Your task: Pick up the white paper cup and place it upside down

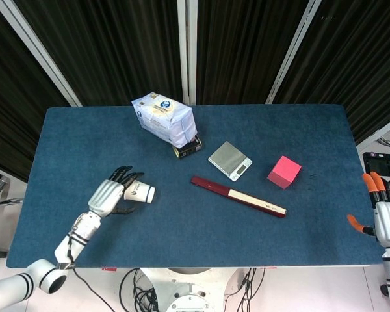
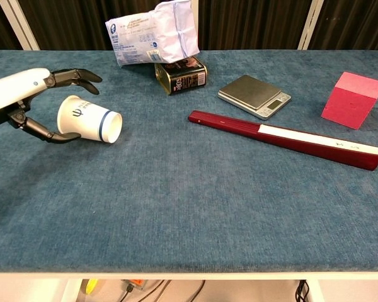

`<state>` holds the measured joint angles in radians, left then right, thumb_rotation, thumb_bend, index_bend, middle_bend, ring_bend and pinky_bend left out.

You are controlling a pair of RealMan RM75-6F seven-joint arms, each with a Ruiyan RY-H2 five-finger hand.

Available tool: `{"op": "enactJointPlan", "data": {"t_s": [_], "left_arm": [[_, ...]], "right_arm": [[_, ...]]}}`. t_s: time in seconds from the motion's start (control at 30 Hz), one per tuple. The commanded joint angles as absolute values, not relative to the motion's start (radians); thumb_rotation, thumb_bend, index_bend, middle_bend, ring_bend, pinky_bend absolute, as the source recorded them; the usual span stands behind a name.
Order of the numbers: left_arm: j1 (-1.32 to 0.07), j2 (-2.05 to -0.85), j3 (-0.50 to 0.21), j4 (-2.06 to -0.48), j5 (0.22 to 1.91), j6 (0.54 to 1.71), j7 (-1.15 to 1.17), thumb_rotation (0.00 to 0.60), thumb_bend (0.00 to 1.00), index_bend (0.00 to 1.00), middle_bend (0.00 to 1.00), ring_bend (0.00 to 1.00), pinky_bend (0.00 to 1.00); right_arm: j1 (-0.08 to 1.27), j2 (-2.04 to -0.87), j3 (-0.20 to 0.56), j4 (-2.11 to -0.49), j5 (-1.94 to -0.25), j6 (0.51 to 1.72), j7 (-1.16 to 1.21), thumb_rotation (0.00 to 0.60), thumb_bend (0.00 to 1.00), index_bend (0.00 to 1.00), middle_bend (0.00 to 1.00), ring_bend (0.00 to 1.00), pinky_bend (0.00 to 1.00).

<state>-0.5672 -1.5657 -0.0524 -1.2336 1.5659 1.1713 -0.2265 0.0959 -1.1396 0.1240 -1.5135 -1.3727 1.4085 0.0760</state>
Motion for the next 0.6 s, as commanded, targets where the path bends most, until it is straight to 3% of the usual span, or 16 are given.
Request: {"op": "enactJointPlan", "data": {"t_s": [0.03,0.3,0.6], "left_arm": [[-0.605,-1.511,-0.071,-1.377,1.590,1.159,0.185,0.600,0.23,0.18,0.17,0.00,0.03],[-0.652,-1.519,-0.104,-1.512,1.424,1.010,0.613,0.600,0.17,0.17,0.18,0.00,0.02],[-0.680,-1.541,-0.106,-1.510,1.331,0.998,0.842,0.600,0.17,0.19,0.24,0.00,0.01]], "right_arm": [[0.097,-1.140,0.123,-1.513,-1.372,1.406,0.075,0.600,0.15,0.00,0.00,0.00,0.00],[0.097,-1.139,0.122,-1.511,-1.365,1.397,0.078,0.600,0.15,0.00,0.00,0.00,0.00],[0.098,-1.139,0.122,-1.497,-1.354,1.383,0.090,0.600,0.15,0.00,0.00,0.00,0.00]]}}
